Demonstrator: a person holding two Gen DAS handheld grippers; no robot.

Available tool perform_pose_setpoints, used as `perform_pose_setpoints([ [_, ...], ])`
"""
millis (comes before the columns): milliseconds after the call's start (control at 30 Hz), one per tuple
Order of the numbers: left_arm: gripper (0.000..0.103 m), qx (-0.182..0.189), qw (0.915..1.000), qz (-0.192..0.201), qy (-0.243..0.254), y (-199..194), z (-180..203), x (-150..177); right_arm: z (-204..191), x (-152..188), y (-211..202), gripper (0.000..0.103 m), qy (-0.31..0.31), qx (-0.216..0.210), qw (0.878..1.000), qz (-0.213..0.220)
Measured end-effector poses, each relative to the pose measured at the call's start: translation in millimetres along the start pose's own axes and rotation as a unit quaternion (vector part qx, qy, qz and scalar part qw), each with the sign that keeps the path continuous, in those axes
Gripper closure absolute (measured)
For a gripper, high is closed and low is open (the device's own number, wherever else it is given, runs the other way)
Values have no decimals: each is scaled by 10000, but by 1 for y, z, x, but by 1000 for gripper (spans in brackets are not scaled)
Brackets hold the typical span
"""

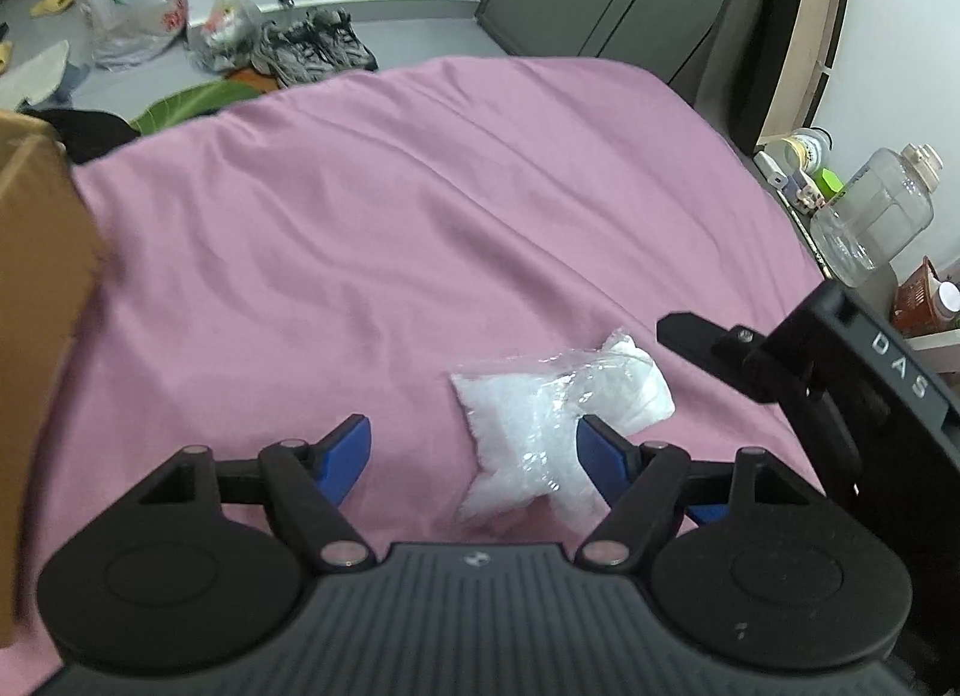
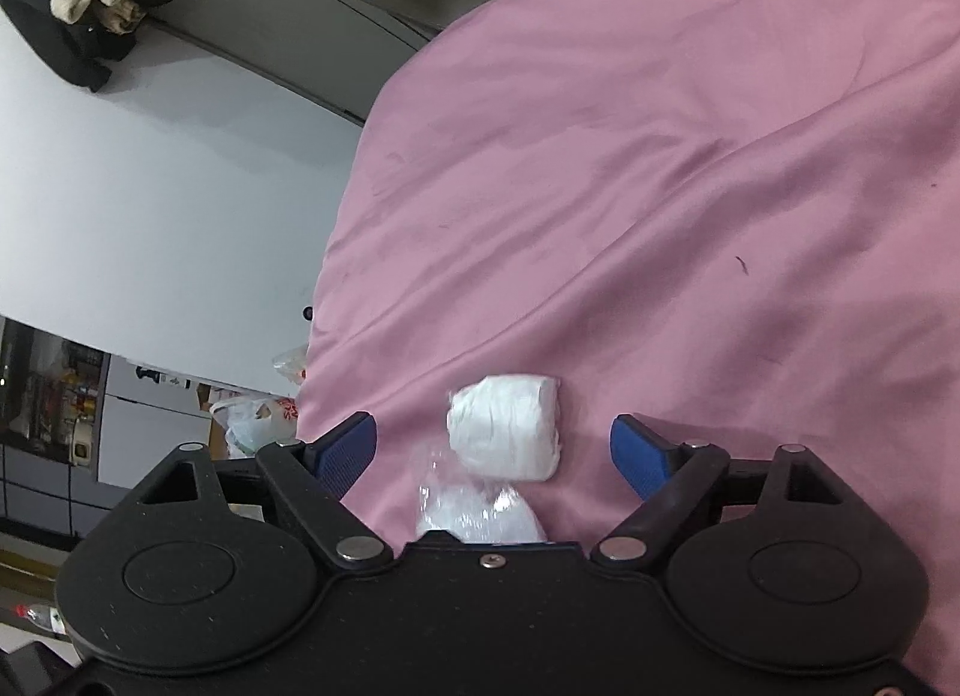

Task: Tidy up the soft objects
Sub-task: 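Close the left gripper on the clear plastic bag while the right gripper grasps the white wad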

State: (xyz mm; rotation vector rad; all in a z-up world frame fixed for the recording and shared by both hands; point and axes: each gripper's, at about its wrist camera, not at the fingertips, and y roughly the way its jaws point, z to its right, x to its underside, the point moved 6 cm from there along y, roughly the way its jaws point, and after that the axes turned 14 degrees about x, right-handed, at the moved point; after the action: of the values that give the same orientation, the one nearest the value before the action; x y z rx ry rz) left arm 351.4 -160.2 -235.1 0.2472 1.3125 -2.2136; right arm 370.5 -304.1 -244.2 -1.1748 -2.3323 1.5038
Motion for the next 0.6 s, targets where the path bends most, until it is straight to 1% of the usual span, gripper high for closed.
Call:
perform_pose_setpoints([
  [67,32,28,10000,-74,-9,10,0,1,-2,1,4,19,-39,36,10000,-45],
  [133,32,127,9998,-137,-100,20,-3,2,-4,4,8,19,-130,72,9998,-91],
  [200,34,133,9998,-88,-147,25,-5,3,-7,6,11,20,-252,120,9996,-94],
  [233,41,122,9998,-42,-117,26,-3,3,-9,8,13,20,-286,132,9995,-99],
  [267,59,166,9998,-6,-96,26,-3,1,-9,9,14,20,-303,136,9994,-115],
  [300,62,293,9995,-18,-152,26,-3,1,-10,9,16,20,-314,138,9993,-123],
  [333,64,324,9992,-24,-231,26,-5,0,-12,10,17,20,-331,136,9993,-116],
  [367,69,348,9990,-6,-277,24,-7,-2,-10,9,17,20,-367,143,9992,-102],
  [500,71,213,9995,91,-227,10,-13,-8,-20,8,21,20,-619,268,9977,-8],
  [567,71,117,9995,138,-242,-1,-18,-10,-27,11,23,24,-844,380,9957,63],
  [600,71,76,9995,155,-258,-5,-20,-11,-30,13,23,29,-992,456,9940,106],
])
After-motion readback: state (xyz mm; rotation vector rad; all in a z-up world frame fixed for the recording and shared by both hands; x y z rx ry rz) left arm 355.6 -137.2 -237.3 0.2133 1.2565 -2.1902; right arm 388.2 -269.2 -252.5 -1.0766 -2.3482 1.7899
